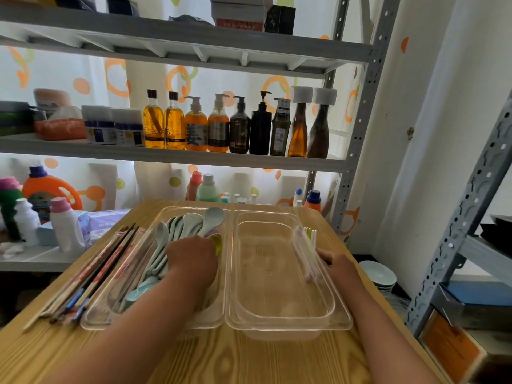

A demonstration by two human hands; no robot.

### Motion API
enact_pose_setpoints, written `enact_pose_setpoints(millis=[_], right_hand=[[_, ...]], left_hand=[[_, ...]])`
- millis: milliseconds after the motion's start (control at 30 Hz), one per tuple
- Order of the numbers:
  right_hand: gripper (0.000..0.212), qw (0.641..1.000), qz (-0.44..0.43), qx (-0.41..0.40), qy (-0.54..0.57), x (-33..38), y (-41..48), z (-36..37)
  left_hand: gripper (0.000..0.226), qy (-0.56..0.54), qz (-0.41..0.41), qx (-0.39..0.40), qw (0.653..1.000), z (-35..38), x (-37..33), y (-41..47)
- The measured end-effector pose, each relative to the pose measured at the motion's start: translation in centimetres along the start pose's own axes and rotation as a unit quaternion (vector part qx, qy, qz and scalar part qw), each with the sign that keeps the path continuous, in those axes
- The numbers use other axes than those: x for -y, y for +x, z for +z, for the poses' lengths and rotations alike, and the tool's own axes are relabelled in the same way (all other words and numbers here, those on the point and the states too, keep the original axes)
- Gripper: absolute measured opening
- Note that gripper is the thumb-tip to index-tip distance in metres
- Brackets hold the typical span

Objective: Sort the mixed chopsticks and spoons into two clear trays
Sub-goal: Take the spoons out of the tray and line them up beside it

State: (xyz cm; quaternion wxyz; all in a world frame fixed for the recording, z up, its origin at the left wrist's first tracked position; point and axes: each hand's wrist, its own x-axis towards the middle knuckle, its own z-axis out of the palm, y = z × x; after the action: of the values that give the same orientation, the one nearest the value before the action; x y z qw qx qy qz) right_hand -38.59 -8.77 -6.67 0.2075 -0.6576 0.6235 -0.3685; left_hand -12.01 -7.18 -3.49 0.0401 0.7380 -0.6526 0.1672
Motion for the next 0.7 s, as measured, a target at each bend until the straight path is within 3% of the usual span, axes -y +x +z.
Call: enact_pose_setpoints(millis=[400,567,700], right_hand=[[0.045,0.998,0.049,-0.036,0.02,-0.9,0.3,0.2],[0.035,0.995,0.059,-0.069,0.032,-0.8,0.1,0.3],[0.033,0.994,0.064,-0.079,0.049,-0.5,-0.3,0.1]], left_hand=[[0.029,0.196,0.047,0.088,0.976,-0.3,-1.0,-0.9],[0.025,0.135,0.033,0.086,0.987,-0.2,-0.6,-0.6],[0.025,0.003,0.003,0.077,0.997,-0.9,0.5,-0.2]])
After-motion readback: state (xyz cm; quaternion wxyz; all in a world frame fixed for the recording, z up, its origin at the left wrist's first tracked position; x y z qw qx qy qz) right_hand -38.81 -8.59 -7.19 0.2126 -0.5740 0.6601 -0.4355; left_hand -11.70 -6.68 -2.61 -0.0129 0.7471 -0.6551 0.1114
